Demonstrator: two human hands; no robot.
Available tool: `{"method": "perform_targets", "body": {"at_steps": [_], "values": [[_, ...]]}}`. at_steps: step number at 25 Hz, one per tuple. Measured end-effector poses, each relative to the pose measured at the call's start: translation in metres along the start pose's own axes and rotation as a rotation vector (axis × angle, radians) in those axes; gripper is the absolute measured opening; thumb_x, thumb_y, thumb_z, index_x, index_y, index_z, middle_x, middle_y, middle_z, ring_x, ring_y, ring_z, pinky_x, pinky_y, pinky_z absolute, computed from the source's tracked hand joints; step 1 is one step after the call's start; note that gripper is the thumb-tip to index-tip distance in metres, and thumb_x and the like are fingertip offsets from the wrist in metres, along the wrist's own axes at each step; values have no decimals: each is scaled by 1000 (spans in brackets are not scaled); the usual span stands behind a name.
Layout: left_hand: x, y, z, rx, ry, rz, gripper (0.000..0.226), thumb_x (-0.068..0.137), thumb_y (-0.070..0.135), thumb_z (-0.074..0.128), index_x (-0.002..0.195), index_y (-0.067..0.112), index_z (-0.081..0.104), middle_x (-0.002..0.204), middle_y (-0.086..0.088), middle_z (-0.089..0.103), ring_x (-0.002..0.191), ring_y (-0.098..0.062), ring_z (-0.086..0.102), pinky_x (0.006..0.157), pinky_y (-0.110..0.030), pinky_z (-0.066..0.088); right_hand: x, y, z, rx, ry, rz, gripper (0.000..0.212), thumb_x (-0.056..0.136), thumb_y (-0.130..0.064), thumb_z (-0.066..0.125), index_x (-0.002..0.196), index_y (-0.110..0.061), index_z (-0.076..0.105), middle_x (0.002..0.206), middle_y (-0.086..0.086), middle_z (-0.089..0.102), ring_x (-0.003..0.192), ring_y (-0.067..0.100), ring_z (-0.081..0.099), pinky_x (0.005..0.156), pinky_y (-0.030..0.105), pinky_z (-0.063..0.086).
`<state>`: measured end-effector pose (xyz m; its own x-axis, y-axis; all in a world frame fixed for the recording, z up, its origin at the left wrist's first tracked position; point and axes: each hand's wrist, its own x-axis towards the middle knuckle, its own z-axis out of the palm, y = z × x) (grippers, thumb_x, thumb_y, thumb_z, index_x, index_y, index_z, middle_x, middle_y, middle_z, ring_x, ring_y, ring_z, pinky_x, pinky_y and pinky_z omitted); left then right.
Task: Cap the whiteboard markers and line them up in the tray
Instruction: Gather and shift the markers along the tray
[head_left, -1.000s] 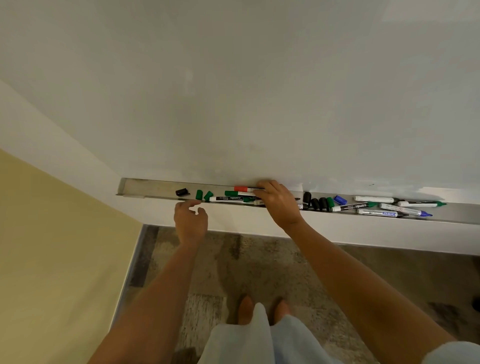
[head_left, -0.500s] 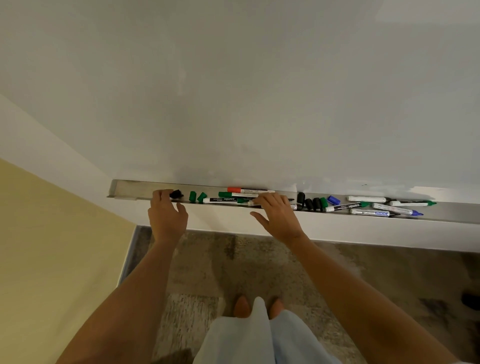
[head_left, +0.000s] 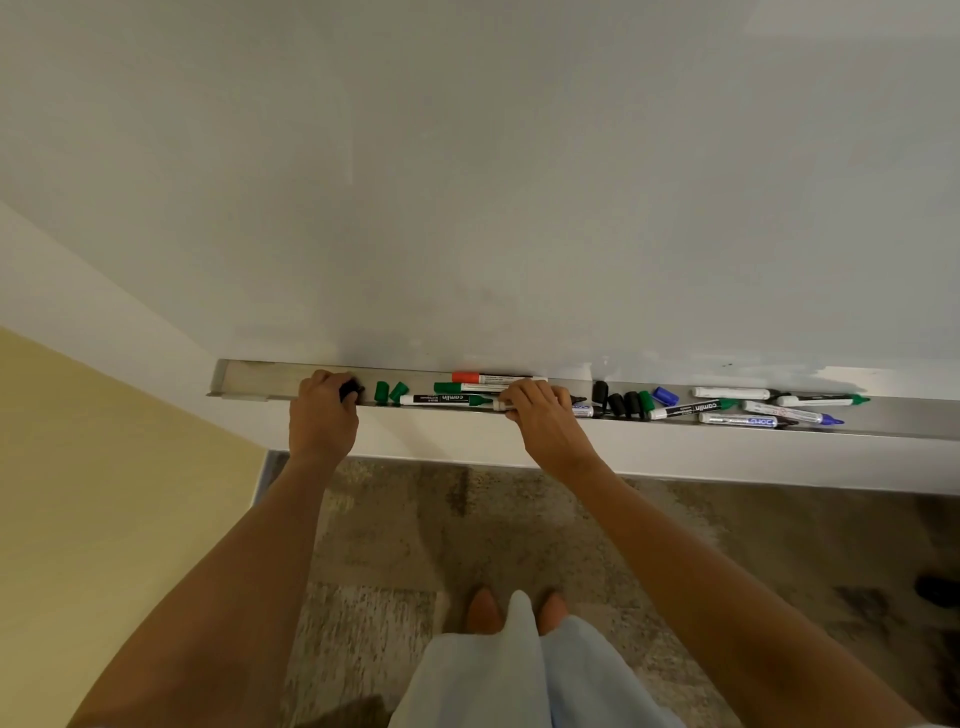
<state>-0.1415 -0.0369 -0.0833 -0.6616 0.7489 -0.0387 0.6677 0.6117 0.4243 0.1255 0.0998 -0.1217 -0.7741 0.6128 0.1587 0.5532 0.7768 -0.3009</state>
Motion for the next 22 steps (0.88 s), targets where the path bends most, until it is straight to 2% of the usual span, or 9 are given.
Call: {"method": "perform_targets", "body": {"at_steps": [5,12,19,22], "values": [[4,1,-1,-40,-28,-23,26,93,2,55,117,0,66,116,-18,57,104,-36,56,95,-49,49,2,2,2,76,-23,-15,26,97,-4,52,121,-11,57,122,8,59,112,26,53,99,41,36],[8,2,3,-79,-29,-46,19,92,2,57,108,0,66,112,-16,58,103,-35,54,90,-51,49,4,1,-2,42,140,-140,19,92,-6,61,110,-11,63,114,9,62,101,26,58,86,44,44],[-2,10,10,-201,87,37,14,95,11,55,108,9,59,106,-12,62,96,-26,57,77,-32,45,16,-11,-6,67,181,-250,17,87,-11,69,104,-10,64,109,9,65,95,27,61,85,40,46],[-4,20,13,-241,63,117,12,95,11,54,107,10,59,102,-9,64,94,-24,57,77,-29,45,17,-21,-15,186,236,-198,15,90,-10,64,105,-8,63,110,11,64,96,27,58,84,41,47]]}}
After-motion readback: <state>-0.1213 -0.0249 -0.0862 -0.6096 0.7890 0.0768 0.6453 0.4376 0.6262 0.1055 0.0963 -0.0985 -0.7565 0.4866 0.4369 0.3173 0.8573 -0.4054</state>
